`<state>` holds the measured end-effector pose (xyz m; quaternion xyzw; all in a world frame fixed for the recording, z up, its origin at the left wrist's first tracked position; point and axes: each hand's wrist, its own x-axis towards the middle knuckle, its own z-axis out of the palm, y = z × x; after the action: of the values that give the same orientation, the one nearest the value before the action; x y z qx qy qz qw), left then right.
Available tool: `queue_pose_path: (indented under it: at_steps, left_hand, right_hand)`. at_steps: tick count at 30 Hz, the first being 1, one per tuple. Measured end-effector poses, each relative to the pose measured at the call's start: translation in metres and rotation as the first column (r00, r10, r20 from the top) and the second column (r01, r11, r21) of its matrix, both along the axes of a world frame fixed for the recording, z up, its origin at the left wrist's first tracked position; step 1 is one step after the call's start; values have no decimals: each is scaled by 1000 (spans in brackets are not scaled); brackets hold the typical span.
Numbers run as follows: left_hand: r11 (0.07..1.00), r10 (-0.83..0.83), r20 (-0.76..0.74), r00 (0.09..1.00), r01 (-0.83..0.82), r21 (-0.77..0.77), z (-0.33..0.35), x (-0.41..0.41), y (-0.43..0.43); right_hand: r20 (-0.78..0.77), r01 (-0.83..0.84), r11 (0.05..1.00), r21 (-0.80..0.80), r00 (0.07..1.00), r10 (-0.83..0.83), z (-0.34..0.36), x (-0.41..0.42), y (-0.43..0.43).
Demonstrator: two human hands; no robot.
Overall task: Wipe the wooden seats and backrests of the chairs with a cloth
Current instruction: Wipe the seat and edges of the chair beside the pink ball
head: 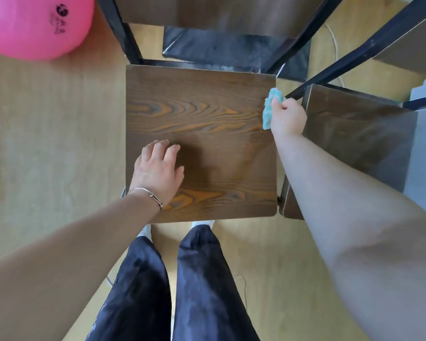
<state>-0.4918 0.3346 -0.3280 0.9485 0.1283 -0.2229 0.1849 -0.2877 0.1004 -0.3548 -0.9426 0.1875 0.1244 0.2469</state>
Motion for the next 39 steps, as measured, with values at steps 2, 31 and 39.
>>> queue_pose_path:
  at_steps: [2, 31, 39]
  left_hand:
    - [1000, -7, 6, 1000, 7, -5, -3, 14, -7]
    - [987, 160, -51, 986, -159, 29, 3, -79, 106]
    - [985, 167, -71, 983, -163, 55, 11, -113, 131]
  right_hand:
    - [-24, -20, 1000, -16, 1000, 19, -3, 20, 3]
    - [-24, -552, 833, -34, 834, 551, -11, -182, 196]
    - [6, -641, 761, 105, 765, 644, -12, -245, 206]
